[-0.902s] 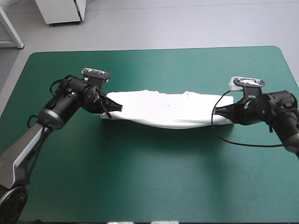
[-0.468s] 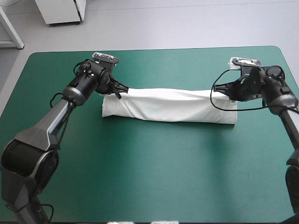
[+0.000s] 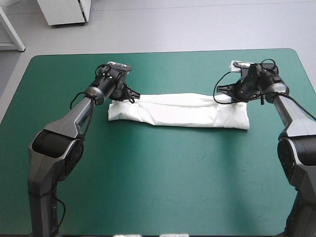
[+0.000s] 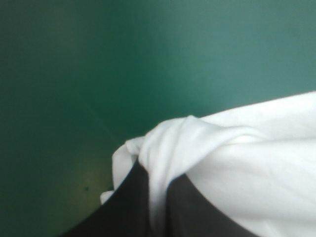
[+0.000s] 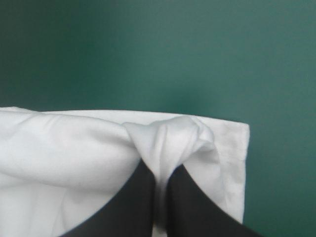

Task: Fold the cloth

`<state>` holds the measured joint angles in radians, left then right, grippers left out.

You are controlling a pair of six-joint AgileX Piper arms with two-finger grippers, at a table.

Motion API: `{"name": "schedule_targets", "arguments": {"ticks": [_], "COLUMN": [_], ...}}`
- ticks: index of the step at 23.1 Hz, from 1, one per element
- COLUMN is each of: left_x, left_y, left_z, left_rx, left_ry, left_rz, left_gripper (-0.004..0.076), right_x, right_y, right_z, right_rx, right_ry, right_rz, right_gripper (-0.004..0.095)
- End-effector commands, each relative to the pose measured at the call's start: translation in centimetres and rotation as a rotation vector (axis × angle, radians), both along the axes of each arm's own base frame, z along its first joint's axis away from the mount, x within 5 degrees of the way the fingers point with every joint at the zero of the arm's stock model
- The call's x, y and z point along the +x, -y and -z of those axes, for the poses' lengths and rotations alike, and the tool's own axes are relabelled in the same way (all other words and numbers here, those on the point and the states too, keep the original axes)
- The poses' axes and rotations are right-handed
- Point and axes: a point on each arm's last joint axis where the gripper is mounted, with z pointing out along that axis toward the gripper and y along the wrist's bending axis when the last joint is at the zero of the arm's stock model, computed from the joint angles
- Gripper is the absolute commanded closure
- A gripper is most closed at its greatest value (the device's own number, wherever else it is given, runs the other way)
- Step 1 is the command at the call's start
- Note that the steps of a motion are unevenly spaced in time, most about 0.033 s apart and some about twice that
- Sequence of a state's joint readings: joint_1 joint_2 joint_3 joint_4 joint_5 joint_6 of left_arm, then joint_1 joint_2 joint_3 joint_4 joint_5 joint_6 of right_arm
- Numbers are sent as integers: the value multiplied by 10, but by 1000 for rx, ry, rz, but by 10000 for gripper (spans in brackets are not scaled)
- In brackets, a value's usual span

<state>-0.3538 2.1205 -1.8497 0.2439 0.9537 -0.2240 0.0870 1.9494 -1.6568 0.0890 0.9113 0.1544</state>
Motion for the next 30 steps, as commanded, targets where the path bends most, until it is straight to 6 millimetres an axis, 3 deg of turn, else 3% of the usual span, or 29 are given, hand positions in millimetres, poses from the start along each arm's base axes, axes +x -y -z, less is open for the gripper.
{"name": "schedule_targets", "arguments": {"ticks": [1,4,7,10,13,14,17,20,23,25,28,30], "left_x": [1,2,3,-1,-6,-6,-5,-10,-26,-37,-52,-57], "left_y": [0,1,1,3,3,3,3,3,19,37,76,91], "left_z": [-27,-24,-24,-26,-36,-40,-70,-94,-120,-128,-126,-125], "left_rx": [-40,-37,-41,-73,-70,-69,-78,-62,-65,-112,-211,-264], "left_ry": [84,80,89,63,8,6,46,50,66,73,53,53], "left_rz": [6,7,11,3,21,19,18,56,144,208,326,361], "left_gripper": [733,730,658,482,257,244,276,331,736,732,733,733], "right_x": [5,5,4,0,-1,-1,-6,-18,-31,-38,-48,-51], "right_y": [3,3,2,2,2,2,3,8,10,11,14,15], "right_z": [-13,-6,-7,-9,-22,-27,-67,-83,-102,-110,-121,-126], "right_rx": [22,19,12,8,-1,-3,-15,-66,-73,-78,-92,-92], "right_ry": [42,10,3,-14,-27,-12,81,68,89,94,99,112], "right_rz": [7,6,-15,-34,-65,-70,-78,-83,-77,-78,-63,-60], "right_gripper": [925,915,817,654,458,453,488,490,490,490,496,512]}}
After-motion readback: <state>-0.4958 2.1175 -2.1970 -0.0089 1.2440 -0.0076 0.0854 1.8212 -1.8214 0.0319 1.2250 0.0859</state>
